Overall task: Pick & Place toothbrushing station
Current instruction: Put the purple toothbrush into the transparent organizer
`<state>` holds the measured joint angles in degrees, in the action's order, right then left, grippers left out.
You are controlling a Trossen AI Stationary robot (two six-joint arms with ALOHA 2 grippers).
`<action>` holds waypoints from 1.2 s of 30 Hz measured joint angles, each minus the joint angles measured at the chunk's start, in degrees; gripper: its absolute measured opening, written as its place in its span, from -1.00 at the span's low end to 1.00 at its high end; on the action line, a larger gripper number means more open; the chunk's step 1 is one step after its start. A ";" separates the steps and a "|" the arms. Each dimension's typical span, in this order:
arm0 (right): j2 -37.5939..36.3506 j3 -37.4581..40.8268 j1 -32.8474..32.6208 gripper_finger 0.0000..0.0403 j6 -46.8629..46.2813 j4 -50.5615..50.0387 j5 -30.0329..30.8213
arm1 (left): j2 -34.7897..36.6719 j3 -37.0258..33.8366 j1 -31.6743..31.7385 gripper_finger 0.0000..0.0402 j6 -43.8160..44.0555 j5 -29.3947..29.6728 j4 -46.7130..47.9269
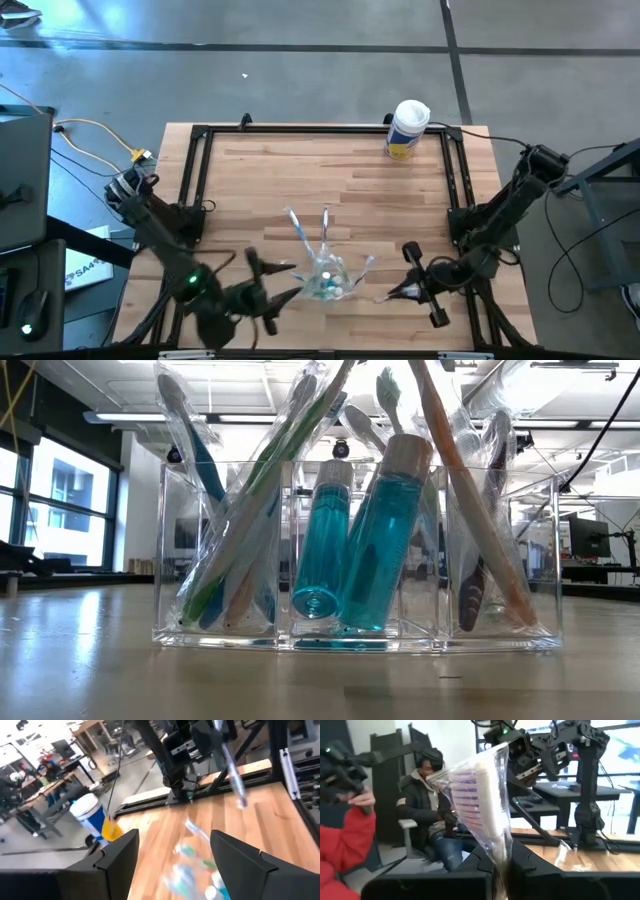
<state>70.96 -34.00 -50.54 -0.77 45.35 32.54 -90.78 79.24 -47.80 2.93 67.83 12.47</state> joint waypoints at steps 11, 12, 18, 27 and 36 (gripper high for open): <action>4.13 1.08 6.62 -0.97 -1.14 4.29 -2.96 | -0.09 -0.02 -2.11 0.21 23.92 3.06 15.54; 4.64 1.08 7.05 -0.97 -1.70 4.47 -2.75 | -0.09 -0.02 -1.73 0.21 25.62 2.53 16.78; 7.87 1.10 8.68 -0.97 -5.08 4.35 -2.50 | 0.00 -1.16 0.94 0.21 35.82 -1.41 22.35; 12.19 1.12 10.08 -0.97 -7.43 4.05 -2.50 | -0.11 -6.65 4.59 0.21 42.02 -4.50 22.31; 17.05 1.12 12.71 -0.97 -8.72 5.34 -2.89 | -0.09 -6.80 6.66 0.21 42.36 -7.04 21.96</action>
<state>88.00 -32.88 -37.83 -9.49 50.69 29.65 -90.87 72.44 -41.15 45.30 60.80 34.44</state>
